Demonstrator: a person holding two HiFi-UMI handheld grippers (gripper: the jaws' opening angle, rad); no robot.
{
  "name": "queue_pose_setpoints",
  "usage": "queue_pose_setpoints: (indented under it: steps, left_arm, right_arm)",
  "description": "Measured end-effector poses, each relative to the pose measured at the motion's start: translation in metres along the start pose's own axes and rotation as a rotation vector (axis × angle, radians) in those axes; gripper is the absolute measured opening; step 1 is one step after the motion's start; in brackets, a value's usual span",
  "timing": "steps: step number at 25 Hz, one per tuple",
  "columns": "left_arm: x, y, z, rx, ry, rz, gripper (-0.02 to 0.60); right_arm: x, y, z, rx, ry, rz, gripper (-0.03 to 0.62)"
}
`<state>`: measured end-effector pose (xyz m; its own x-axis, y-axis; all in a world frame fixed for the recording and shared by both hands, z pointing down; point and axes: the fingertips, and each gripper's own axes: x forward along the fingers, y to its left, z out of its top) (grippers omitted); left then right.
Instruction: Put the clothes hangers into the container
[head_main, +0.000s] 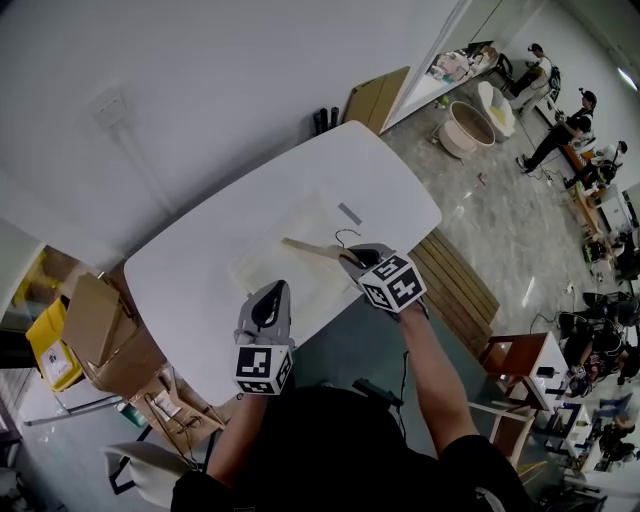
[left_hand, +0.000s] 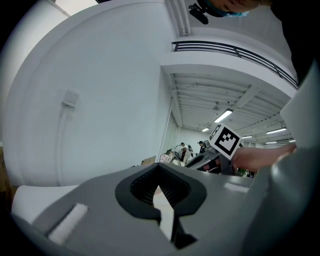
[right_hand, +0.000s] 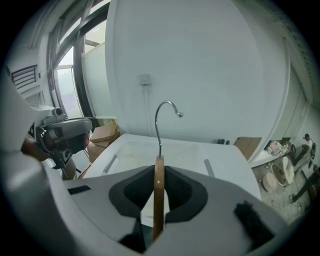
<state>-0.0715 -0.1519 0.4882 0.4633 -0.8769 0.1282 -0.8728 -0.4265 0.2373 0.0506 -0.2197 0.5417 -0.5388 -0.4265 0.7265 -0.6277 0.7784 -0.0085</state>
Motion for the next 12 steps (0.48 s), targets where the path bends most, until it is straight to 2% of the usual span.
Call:
queue_pose_setpoints:
  steps: [12]
  left_arm:
    - [0.023,0.022,0.002,-0.029,0.031,0.006,0.005]
  right_arm:
    - [0.027,-0.014,0.009,-0.024,0.068,0.045,0.063]
